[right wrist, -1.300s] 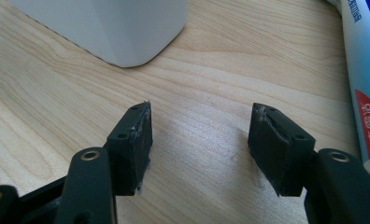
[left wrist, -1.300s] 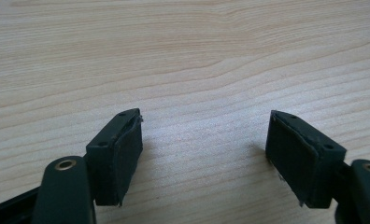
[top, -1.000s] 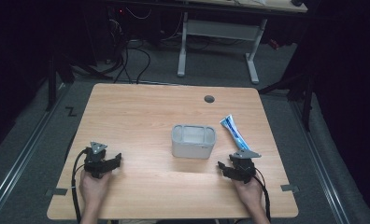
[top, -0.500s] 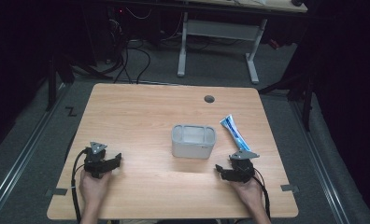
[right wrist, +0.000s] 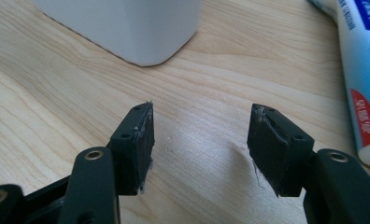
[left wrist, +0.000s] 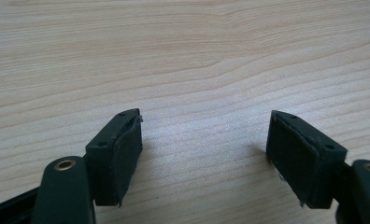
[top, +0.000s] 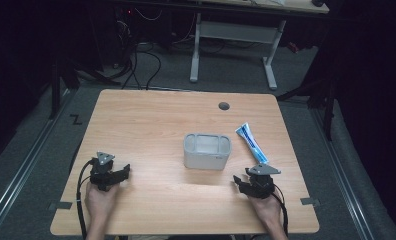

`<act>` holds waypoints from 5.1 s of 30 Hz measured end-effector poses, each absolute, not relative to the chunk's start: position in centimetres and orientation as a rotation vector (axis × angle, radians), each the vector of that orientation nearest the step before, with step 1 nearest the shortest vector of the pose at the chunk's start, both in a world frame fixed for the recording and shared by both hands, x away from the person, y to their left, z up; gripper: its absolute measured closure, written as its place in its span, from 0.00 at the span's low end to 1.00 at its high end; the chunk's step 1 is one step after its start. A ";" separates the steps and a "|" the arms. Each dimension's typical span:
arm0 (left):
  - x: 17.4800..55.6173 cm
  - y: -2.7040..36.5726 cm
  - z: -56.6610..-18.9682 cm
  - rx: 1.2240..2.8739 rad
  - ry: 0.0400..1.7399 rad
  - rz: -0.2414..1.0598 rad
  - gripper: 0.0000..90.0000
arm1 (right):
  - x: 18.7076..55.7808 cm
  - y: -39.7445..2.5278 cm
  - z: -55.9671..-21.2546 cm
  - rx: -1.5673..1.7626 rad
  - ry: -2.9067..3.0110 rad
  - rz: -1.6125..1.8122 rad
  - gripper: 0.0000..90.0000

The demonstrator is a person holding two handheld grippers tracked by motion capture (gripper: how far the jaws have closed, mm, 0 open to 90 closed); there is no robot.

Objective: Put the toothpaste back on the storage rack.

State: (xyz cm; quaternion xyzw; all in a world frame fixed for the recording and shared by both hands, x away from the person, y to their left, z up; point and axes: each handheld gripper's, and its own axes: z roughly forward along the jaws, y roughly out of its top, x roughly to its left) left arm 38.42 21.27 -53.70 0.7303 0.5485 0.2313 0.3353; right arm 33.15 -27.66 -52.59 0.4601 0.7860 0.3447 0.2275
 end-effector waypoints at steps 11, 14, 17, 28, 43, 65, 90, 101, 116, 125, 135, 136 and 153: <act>38.4 21.2 -53.7 1.906 1.433 0.609 0.31 | 32.0 -28.7 -51.8 1.259 2.110 0.983 0.49; 38.4 21.2 -53.7 1.907 1.432 0.612 0.31 | 31.8 -29.1 -51.7 1.256 2.104 0.998 0.51; 38.4 21.2 -53.7 1.906 1.432 0.611 0.31 | 31.6 -29.4 -51.6 1.261 2.078 1.015 0.49; 38.4 21.2 -53.7 1.906 1.432 0.608 0.31 | 31.1 -31.0 -51.0 1.293 2.003 1.023 0.48; 38.4 21.2 -53.7 1.905 1.432 0.611 0.31 | 31.3 -32.5 -49.5 1.317 1.960 1.024 0.49; 38.4 21.1 -53.7 1.913 1.430 0.615 0.31 | 33.8 -33.2 -47.0 1.339 1.944 1.049 0.51; 38.4 21.2 -53.7 1.908 1.432 0.613 0.31 | 37.9 -32.3 -44.9 1.338 1.972 0.986 0.51; 38.4 21.2 -53.7 1.907 1.432 0.612 0.31 | 39.4 -32.1 -43.8 1.327 1.985 0.962 0.51; 38.4 21.2 -53.7 1.905 1.433 0.611 0.31 | 42.8 -31.1 -43.9 1.351 2.072 0.884 0.50; 38.4 21.2 -53.7 1.906 1.432 0.607 0.31 | 44.5 -30.8 -44.6 1.388 2.093 0.834 0.49; 38.4 21.3 -53.7 1.905 1.432 0.606 0.31 | 46.6 -29.8 -46.0 1.402 2.143 0.728 0.48; 38.4 21.3 -53.7 1.905 1.432 0.605 0.31 | 46.9 -29.7 -46.2 1.405 2.147 0.718 0.48; 38.4 21.3 -53.7 1.904 1.432 0.600 0.31 | 49.3 -29.6 -48.7 1.491 2.167 0.559 0.47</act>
